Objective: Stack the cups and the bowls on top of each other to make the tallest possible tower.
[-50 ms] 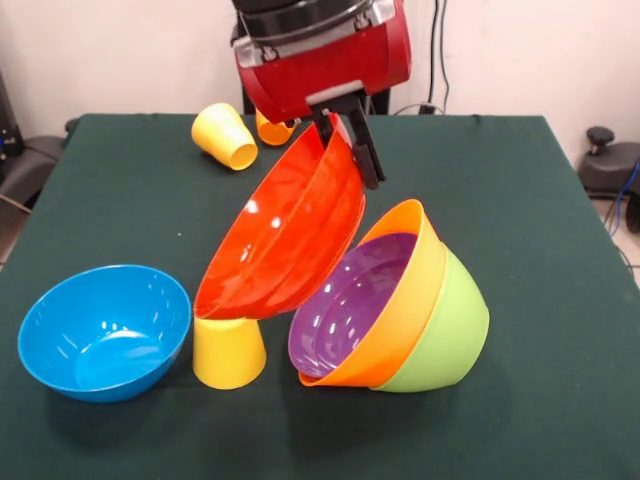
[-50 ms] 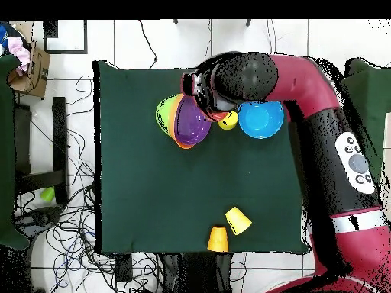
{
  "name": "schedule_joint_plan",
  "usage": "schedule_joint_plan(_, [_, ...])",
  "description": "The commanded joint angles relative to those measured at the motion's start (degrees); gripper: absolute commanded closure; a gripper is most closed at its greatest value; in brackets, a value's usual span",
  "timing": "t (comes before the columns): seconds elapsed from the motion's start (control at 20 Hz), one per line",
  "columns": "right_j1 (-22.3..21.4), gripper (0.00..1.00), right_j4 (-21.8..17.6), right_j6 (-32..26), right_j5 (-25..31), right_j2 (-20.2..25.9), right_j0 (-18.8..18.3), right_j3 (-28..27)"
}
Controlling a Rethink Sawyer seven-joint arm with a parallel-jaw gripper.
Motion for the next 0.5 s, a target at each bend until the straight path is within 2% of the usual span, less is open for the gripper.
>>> schedule_joint_plan(0.05, [1.1, 1.00, -2.0, 0.5, -4.8, -5.0, 1.7, 6.4])
schedule_joint_plan(0.25, [0.8, 1.00, -2.0, 3.5, -8.1, -5.7, 2.8, 8.7])
schedule_joint_plan(0.5, [3.0, 1.00, -3.1, 5.5, -13.3, -8.1, 5.0, 9.1])
